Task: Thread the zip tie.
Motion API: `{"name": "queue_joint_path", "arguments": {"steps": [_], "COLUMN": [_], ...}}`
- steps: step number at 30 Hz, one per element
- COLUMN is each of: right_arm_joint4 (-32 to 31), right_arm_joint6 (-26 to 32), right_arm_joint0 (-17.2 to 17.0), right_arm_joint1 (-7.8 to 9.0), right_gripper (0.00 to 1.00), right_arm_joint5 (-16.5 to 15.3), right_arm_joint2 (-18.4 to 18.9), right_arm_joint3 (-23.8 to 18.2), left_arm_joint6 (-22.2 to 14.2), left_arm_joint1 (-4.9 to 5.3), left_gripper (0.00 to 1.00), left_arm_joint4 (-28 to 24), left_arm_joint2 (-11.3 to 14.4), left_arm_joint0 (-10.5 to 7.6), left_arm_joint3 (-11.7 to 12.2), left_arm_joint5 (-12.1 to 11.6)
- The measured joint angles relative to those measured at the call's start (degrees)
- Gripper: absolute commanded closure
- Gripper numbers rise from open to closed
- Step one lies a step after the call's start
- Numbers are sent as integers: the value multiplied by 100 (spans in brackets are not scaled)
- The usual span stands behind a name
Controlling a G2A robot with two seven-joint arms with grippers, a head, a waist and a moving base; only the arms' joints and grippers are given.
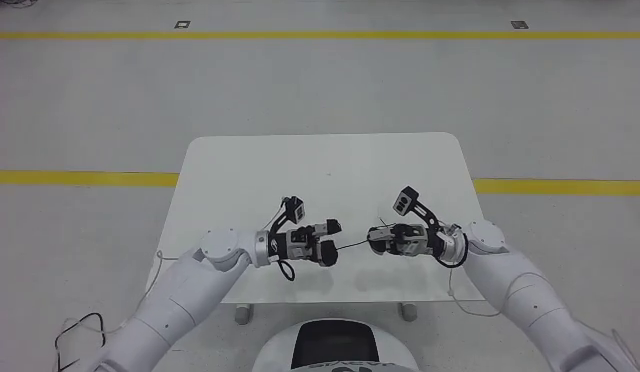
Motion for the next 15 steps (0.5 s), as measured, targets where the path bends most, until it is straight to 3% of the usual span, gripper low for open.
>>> {"name": "queue_joint_path", "arguments": {"steps": [9,15], "right_arm_joint4": [-81,-329], "right_arm_joint6": [-96,-423], "right_arm_joint0": [-16,-98], "right_arm_joint1": [-1,-10], "right_gripper": [100,100], "right_arm_joint5": [-26,-82], "right_arm_joint2": [-2,62], "right_arm_joint3": [-48,-156], "left_arm_joint6": [43,701], "left_arm_joint1": [-2,-22], "left_gripper": [0,0], "left_arm_joint4": [9,204], "left_arm_joint2": [8,76], "left_arm_joint0": [7,15], "left_arm_joint3": [-7,-255], "left_arm_joint5": [18,329]}}
